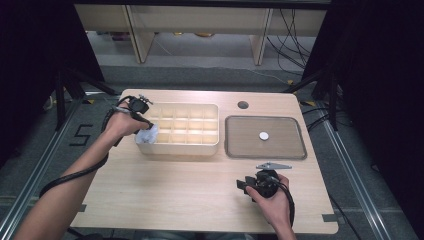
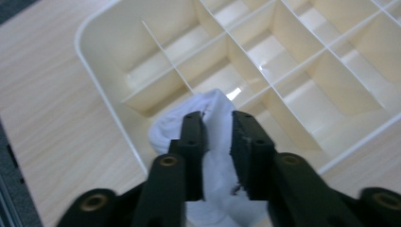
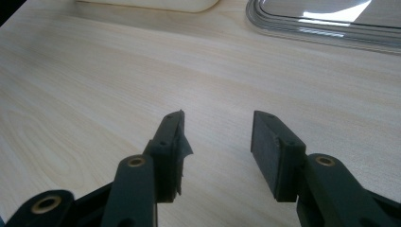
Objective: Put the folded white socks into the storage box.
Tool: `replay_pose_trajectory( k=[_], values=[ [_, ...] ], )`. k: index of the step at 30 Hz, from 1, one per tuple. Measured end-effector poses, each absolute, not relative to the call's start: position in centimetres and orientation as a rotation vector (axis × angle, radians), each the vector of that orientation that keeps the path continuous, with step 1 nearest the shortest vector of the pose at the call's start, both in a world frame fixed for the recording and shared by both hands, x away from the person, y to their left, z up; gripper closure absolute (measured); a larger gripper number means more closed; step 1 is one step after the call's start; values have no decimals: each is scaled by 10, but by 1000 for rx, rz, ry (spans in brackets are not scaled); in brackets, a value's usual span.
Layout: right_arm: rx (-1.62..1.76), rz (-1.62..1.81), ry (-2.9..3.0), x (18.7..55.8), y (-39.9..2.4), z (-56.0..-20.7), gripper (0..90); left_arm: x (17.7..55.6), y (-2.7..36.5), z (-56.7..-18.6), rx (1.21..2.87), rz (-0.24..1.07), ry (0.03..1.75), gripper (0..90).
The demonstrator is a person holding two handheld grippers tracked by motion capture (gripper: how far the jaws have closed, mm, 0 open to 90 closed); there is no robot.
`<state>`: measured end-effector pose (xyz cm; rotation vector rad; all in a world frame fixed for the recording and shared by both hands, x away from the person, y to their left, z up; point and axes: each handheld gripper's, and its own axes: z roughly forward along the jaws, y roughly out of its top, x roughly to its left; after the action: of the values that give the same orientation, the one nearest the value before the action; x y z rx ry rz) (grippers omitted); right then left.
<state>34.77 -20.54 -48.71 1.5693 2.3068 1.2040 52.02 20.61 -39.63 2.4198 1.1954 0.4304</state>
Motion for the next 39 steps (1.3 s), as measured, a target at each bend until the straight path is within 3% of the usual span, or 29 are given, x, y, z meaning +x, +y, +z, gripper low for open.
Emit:
replay_pose_trajectory(
  k=[5,16,39],
  values=[
    [1567,1176,2308,348,-207,-488,557,525,203,-417,2493,367,1231,886],
    [1571,1176,2330,348,-206,-490,557,524,199,-436,2698,343,1266,894],
    [1572,1159,2332,348,-204,-490,557,529,203,-452,2653,254,1352,895]
  ],
)
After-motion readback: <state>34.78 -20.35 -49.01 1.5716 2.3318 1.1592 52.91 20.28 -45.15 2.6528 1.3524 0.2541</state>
